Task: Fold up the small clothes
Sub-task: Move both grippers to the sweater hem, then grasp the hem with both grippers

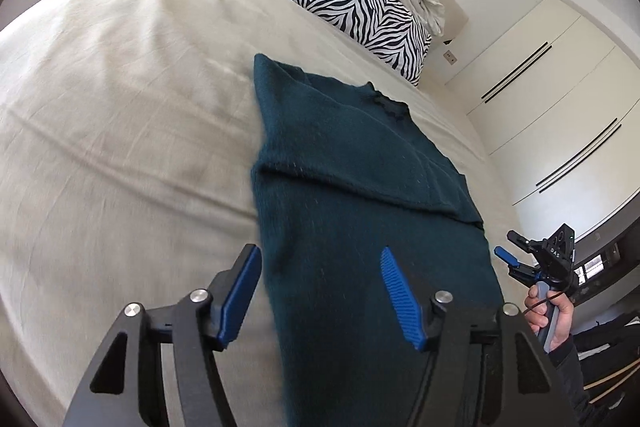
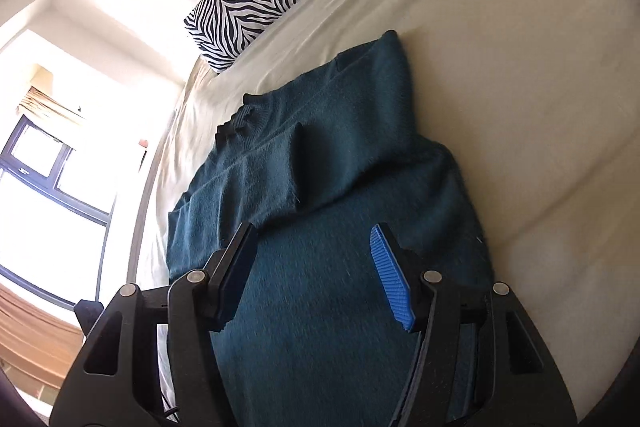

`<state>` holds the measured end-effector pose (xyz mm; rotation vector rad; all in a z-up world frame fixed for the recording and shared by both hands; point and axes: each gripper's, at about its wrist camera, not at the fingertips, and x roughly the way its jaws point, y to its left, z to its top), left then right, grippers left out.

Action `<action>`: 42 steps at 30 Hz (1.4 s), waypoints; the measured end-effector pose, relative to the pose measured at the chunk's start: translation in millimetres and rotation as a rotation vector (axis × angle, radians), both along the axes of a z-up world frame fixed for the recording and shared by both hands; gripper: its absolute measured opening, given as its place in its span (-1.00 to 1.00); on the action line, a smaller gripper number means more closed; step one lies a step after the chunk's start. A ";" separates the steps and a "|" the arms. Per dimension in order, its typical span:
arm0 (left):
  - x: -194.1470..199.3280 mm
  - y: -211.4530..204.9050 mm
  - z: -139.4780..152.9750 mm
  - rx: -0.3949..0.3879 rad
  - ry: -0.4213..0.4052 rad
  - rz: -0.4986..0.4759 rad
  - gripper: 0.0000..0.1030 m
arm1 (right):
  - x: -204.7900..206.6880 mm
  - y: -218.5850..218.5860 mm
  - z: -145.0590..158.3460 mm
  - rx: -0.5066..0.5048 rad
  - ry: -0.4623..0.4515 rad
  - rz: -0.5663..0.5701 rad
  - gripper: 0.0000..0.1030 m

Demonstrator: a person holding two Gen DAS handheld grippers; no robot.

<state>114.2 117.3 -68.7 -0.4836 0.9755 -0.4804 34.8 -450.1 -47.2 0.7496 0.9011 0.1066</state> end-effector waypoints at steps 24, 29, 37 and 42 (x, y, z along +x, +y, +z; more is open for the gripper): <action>-164.7 -4.9 -32.1 -0.002 0.221 -0.061 0.10 | -239.4 -35.1 -18.6 -0.140 0.179 -0.026 0.12; -166.5 -6.1 -35.0 -0.005 0.233 -0.063 -0.10 | -244.3 -40.1 -21.4 -0.130 0.219 -0.024 0.08; -166.0 -8.2 -40.6 0.020 0.259 -0.068 -0.80 | -240.0 -35.7 -28.7 -0.116 0.263 0.018 -0.07; -170.1 -9.8 -40.2 0.024 0.251 -0.071 -0.84 | -241.3 -40.4 -35.0 -0.086 0.280 0.021 -0.50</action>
